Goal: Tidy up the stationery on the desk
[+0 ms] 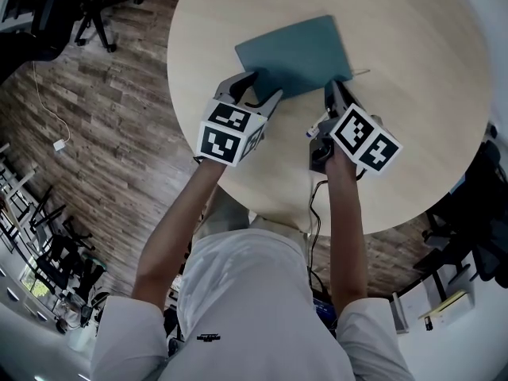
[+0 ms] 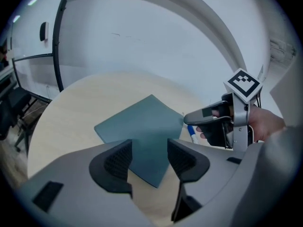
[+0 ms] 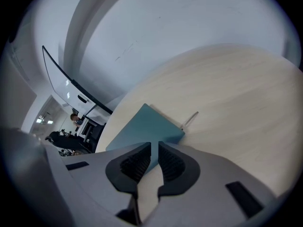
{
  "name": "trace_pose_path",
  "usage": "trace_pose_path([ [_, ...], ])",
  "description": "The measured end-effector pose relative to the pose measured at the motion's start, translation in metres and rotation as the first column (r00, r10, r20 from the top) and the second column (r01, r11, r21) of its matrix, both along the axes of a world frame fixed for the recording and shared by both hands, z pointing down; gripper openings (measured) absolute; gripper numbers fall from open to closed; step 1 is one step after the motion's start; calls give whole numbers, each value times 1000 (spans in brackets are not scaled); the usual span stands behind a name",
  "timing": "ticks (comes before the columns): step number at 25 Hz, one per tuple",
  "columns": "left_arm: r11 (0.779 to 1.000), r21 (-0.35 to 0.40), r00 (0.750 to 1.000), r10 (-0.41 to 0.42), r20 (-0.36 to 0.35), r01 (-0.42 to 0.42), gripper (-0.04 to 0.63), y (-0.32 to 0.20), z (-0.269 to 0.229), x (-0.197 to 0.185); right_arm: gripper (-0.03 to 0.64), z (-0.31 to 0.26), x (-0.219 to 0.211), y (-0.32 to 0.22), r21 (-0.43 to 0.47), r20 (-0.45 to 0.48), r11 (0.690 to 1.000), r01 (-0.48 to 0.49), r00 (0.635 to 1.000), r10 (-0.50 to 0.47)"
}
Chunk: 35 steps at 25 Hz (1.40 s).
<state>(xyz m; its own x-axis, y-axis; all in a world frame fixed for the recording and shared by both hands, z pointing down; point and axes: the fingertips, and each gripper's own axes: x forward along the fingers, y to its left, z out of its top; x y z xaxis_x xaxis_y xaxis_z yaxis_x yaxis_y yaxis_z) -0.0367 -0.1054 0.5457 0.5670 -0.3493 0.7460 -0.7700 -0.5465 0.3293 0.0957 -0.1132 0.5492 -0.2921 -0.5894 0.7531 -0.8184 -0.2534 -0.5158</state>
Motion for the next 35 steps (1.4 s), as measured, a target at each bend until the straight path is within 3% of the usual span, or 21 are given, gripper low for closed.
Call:
trace_pose_path([
  [5,998,43,998,53,39,-55,255,-18,-7,4,91,1,-3,8,-18,34,1000,-4,999,4],
  [9,990,83,991,109,78,-116,272,-33,-14,10,94,0,-6,7,-20,54,1000,-9,998,11],
  [18,957,133,953,229,200,-258,283,-67,-1,7,132,0,-21,11,-51,84,999,-18,996,22],
  [24,942,64,927,310,213,-330,311,-71,22,12,169,6,-17,13,-72,109,996,-44,993,52],
  [30,947,31,936,311,163,-320,311,-73,27,10,167,14,-23,11,-94,113,995,-19,993,30],
  [35,937,-3,928,347,138,-350,311,-75,29,11,167,18,-20,10,-97,80,995,-8,997,15],
])
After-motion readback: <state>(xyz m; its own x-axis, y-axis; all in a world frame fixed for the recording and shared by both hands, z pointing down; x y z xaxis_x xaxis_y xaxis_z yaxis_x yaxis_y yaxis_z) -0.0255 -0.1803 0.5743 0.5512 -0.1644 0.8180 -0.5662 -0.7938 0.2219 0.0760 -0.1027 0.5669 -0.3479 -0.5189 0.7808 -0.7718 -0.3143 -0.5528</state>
